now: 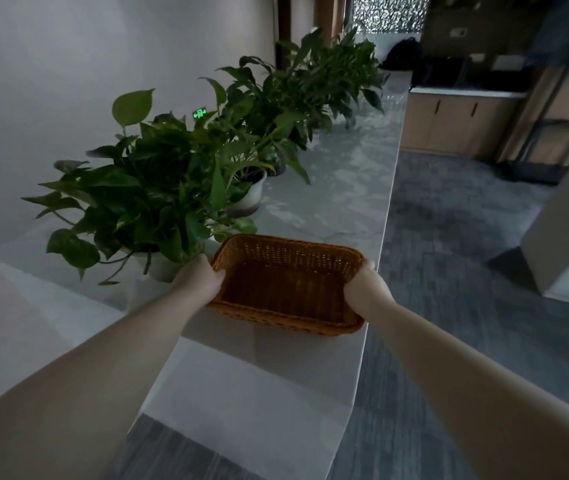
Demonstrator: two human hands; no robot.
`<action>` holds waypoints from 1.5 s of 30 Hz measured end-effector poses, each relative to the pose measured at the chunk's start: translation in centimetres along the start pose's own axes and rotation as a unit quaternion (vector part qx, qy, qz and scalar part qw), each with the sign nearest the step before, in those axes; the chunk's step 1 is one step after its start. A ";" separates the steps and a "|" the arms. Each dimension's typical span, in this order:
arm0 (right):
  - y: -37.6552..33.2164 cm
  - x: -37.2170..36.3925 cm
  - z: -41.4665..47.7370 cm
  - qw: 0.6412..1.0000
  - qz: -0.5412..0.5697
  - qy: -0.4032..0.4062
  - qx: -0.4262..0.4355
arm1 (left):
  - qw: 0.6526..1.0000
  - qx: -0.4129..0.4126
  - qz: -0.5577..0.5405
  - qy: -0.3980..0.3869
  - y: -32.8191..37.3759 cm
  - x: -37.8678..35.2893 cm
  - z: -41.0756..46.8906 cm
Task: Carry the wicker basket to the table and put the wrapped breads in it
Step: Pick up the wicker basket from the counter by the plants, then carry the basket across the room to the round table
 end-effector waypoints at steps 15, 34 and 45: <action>-0.6 2.1 2.5 0.990 0.133 0.028 0.048 | 0.995 0.023 -0.091 -0.015 -0.2 1.2 -3.2; 20.9 26.1 -3.0 0.959 0.233 0.151 -0.062 | 0.946 -0.129 -0.263 -0.141 24.5 -4.6 -14.5; 46.8 40.1 -4.5 0.889 0.303 0.252 -0.234 | 0.898 -0.307 -0.200 -0.246 54.9 -18.1 -27.3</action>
Point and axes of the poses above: each hand's wrist, its own z-axis towards the middle knuckle, its own x-axis out of the back of the hand, y = z × x, the point moved 7 cm from there along z, towards the middle knuckle, and after that the axes turned 8 degrees about y, right-handed, at the moved point
